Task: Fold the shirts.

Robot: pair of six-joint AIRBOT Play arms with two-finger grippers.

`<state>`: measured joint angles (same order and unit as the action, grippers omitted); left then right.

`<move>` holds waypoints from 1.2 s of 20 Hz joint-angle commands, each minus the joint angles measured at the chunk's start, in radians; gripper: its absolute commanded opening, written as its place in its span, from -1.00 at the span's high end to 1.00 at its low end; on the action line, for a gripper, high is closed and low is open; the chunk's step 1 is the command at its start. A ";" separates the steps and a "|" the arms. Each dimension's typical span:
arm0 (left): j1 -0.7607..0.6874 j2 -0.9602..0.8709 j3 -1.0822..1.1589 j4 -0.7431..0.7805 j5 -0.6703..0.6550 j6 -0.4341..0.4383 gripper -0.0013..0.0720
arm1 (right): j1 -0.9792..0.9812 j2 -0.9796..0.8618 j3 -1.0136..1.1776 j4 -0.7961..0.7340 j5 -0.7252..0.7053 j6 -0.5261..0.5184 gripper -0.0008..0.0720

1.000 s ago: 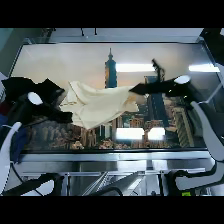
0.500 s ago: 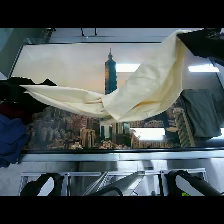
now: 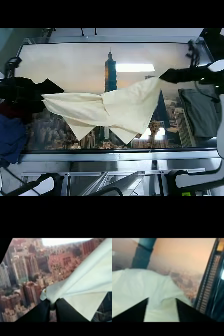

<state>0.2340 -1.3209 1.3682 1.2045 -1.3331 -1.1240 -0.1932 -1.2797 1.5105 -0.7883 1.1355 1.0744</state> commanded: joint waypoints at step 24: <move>0.158 -0.236 -0.168 0.100 0.062 -0.113 -0.95 | -0.009 0.129 -0.713 0.049 -0.026 0.030 -0.40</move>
<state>0.4019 -1.4639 1.1156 1.3041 -1.3029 -1.2751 -0.2817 -1.1553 0.8558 -0.7563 1.2186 1.1046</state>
